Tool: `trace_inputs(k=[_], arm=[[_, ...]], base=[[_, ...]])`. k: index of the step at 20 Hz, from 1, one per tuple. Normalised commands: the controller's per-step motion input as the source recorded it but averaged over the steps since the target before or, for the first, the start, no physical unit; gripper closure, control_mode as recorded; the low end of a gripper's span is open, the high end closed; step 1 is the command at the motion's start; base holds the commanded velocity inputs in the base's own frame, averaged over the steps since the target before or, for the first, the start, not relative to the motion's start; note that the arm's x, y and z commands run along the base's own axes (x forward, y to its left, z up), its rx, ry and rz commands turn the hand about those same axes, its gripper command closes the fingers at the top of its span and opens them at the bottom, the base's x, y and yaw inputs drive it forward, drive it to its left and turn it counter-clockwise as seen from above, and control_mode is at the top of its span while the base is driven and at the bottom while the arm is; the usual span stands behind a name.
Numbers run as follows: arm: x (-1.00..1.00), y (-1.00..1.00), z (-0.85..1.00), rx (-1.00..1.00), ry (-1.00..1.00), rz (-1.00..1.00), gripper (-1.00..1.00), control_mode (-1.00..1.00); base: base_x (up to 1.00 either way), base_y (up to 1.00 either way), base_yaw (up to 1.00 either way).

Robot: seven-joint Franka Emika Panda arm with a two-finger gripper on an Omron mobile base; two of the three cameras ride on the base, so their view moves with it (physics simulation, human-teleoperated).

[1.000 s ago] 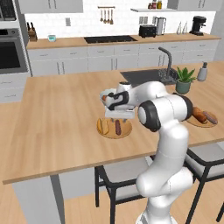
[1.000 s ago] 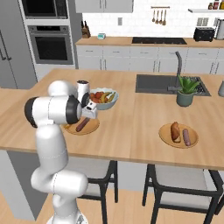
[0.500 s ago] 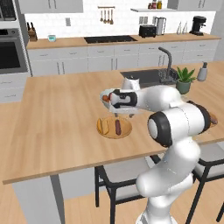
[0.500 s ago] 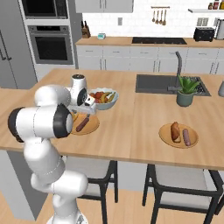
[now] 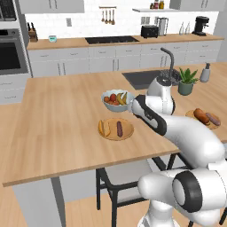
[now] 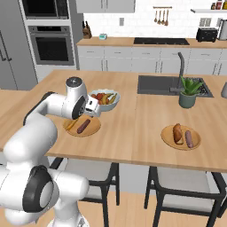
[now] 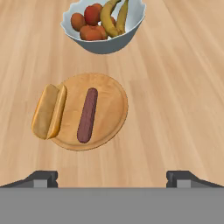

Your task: Place one bun and one sausage from the bowl on each plate.

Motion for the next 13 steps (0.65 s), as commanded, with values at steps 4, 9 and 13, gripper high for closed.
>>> trace_inputs(k=[4,9,13], arm=[[-0.94,-0.05,0.88,-0.04,-0.18,0.00,-1.00,-1.00],[-0.67,0.00,0.69,-0.08,-0.03,0.00,-1.00,-1.00],[-0.41,0.10,0.38,-0.11,0.00,0.00,-1.00,-1.00]], base=[[0.00,0.00,0.00],[0.00,0.00,0.00],[0.00,0.00,0.00]])
